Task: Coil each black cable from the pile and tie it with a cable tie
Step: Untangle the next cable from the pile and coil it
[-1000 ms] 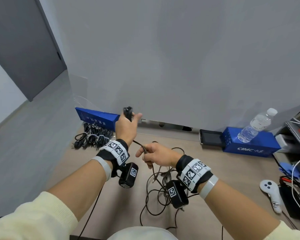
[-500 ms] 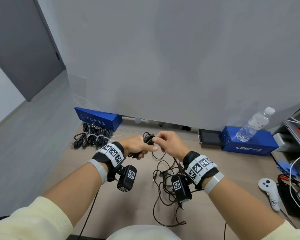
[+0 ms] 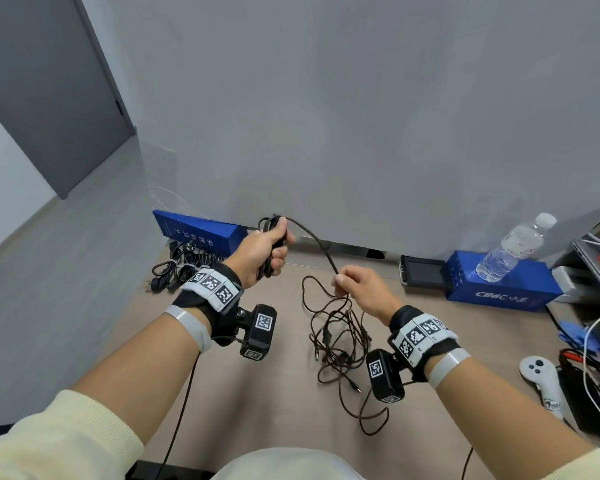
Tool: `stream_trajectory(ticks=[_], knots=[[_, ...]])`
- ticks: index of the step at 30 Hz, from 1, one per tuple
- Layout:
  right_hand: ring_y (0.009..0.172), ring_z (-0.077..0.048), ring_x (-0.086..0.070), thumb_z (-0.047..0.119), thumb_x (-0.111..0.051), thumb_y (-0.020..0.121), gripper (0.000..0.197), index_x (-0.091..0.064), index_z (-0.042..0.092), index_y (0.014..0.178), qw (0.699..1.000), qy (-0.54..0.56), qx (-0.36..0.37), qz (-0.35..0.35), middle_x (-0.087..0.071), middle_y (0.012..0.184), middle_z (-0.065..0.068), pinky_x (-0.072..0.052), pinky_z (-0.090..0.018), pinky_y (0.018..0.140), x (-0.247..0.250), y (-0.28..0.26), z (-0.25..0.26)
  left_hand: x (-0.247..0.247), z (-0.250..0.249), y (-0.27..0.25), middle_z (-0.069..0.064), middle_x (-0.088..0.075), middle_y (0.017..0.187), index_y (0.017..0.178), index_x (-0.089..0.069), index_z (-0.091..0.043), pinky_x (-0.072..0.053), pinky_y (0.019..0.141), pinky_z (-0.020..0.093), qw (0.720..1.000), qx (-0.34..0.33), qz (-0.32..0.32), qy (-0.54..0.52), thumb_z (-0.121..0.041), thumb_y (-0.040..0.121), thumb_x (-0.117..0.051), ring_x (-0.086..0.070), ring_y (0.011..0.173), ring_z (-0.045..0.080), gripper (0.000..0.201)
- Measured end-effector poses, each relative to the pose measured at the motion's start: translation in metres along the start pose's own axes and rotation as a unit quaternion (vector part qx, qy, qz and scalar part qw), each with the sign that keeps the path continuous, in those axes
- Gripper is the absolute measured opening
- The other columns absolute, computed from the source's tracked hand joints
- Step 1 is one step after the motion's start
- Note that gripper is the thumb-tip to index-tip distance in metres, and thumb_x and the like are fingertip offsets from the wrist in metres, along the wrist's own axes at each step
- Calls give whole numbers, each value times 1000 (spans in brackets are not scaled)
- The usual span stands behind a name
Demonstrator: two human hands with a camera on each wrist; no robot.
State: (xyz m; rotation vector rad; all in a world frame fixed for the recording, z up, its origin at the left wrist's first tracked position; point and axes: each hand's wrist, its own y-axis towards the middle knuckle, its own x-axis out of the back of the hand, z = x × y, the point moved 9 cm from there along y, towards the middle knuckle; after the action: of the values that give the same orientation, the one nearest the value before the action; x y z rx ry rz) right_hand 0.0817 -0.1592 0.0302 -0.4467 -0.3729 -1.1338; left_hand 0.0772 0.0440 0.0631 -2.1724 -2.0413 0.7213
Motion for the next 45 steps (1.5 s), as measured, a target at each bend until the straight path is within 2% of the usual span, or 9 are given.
stream_trajectory(ticks=[8, 14, 18, 24, 27, 33, 36, 40, 45], knots=[[65, -11, -60, 28, -51, 102, 27, -66, 20, 80, 993, 15, 105, -52, -66, 69, -8, -48, -29, 68, 2, -3, 63, -9, 15, -3, -5, -42, 57, 95, -61, -15, -34, 49, 25, 998, 34, -29, 50, -56, 99, -48, -40, 47, 11, 43], [51, -15, -52, 26, -43, 105, 38, -60, 11, 74, 997, 38, 62, 29, -53, 56, 2, -45, -30, 56, -28, -1, 54, -28, 17, -6, -3, -42, 58, 110, -71, -11, -34, 49, 24, 1000, -5, 14, 18, -48, 86, -68, -40, 47, 10, 45], [52, -16, -52, 34, -43, 105, 40, -61, 15, 75, 997, 25, 27, 74, -56, 60, -1, -47, -36, 58, -45, 3, 47, -34, 9, -7, -1, -53, 62, 95, -68, -8, -38, 50, 23, 997, -51, -21, 63, -30, 88, -74, -46, 50, 11, 24], [76, -20, -69, 32, -52, 101, 27, -66, 18, 83, 994, -57, 29, 93, -74, 79, -4, -53, -35, 74, -48, -1, 35, -29, -5, -6, 4, -66, 74, 81, -64, -13, -53, 79, 34, 996, -73, -44, -23, -40, 97, -60, -69, 78, 19, 31], [93, -17, -71, 28, -55, 101, 23, -70, 14, 92, 991, -50, -27, 122, -76, 95, -3, -53, -27, 84, -53, -11, -6, -22, -16, -3, -1, -50, 59, 77, -58, -17, -52, 64, 32, 985, -54, -52, -158, -47, 96, -58, -54, 54, 15, 36], [95, -14, -70, 28, -61, 97, 17, -72, 19, 88, 994, -30, -68, 82, -76, 95, 1, -54, -40, 97, -45, -5, -43, -24, -17, 0, -4, -39, 53, 74, -55, -20, -39, 47, 26, 969, -50, -29, -242, -52, 95, -56, -41, 46, 13, 39], [97, -21, -69, 31, -62, 96, 17, -73, 18, 92, 989, -73, -101, 81, -75, 99, -4, -54, -40, 94, -44, -7, -60, -34, -8, -2, -5, -40, 52, 79, -55, -19, -36, 46, 25, 984, 2, 20, -176, -50, 97, -54, -42, 44, 12, 36], [77, -16, -61, 33, -63, 96, 22, -71, 14, 90, 988, -107, -108, 37, -74, 95, -11, -50, -33, 70, -34, -11, -66, -29, 16, -5, -5, -40, 54, 83, -56, -17, -33, 45, 22, 994, 87, 21, -59, -47, 99, -53, -42, 43, 10, 34], [82, -16, -66, 32, -68, 93, 14, -69, 21, 83, 993, -102, -30, 56, -74, 88, -2, -52, -37, 85, -30, -15, -27, -10, 31, -6, -5, -45, 58, 93, -55, -16, -34, 41, 21, 991, 129, -30, 11, -44, 96, -61, -42, 43, 8, 29]])
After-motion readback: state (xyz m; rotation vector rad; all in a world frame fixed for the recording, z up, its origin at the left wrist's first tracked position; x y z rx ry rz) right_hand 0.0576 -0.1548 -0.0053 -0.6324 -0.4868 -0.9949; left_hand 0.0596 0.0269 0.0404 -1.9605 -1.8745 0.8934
